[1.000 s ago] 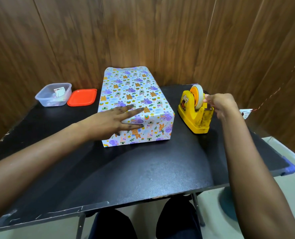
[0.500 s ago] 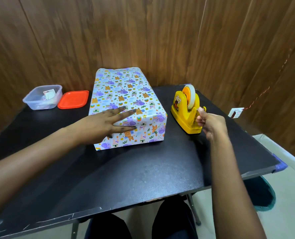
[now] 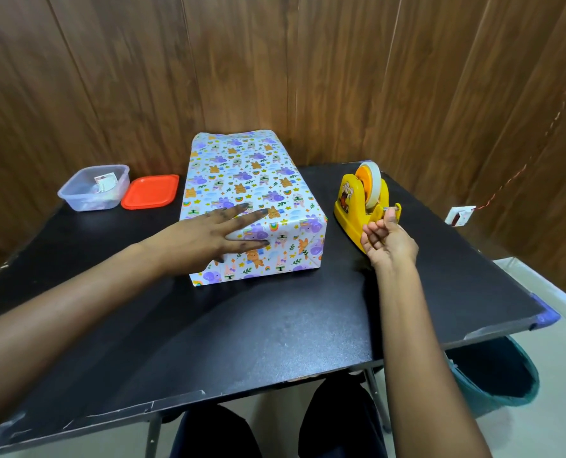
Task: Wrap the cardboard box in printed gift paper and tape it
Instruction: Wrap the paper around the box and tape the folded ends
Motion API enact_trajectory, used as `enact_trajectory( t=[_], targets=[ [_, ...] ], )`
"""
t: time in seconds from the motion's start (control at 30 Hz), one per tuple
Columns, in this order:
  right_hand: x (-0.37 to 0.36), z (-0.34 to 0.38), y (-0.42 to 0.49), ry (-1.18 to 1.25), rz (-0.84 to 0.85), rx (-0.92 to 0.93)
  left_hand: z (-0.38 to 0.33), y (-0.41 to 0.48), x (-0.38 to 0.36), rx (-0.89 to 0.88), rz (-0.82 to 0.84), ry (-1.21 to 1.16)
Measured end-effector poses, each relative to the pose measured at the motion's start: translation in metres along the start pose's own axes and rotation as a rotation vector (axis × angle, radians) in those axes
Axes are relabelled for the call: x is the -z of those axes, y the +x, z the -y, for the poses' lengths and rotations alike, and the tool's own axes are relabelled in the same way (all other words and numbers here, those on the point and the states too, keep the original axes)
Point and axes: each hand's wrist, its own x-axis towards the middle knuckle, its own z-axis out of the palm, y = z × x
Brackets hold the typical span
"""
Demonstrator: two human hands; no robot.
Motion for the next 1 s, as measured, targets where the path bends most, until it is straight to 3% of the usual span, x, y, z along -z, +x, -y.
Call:
enact_trajectory(
  t=[0.3, 0.43, 0.5, 0.6, 0.67, 0.77, 1.0],
  targets=[
    [0.005, -0.010, -0.003, 0.134, -0.011, -0.089, 0.000, 0.001, -0.002, 0.004, -0.015, 0.000],
    [0.013, -0.004, -0.024, -0.035, 0.031, 0.004, 0.001, 0.001, -0.003, 0.023, 0.002, -0.019],
    [0.008, -0.002, -0.047, -0.244, 0.182, 0.037, -0.001, 0.001, -0.001, 0.033, 0.009, -0.024],
    [0.000, -0.032, -0.080, -0.618, 0.554, -0.047, -0.003, 0.003, 0.004, 0.048, 0.014, -0.027],
    [-0.009, -0.064, -0.091, -0.749, 0.678, -0.025, -0.005, 0.003, 0.007, 0.054, 0.027, -0.024],
    [-0.025, -0.094, -0.090, -0.810, 0.619, 0.105, -0.007, 0.004, 0.011, 0.057, 0.027, -0.016],
    [-0.046, -0.120, -0.085, -0.810, 0.400, 0.207, -0.005, 0.003, 0.008, 0.082, 0.061, -0.051]
  ],
)
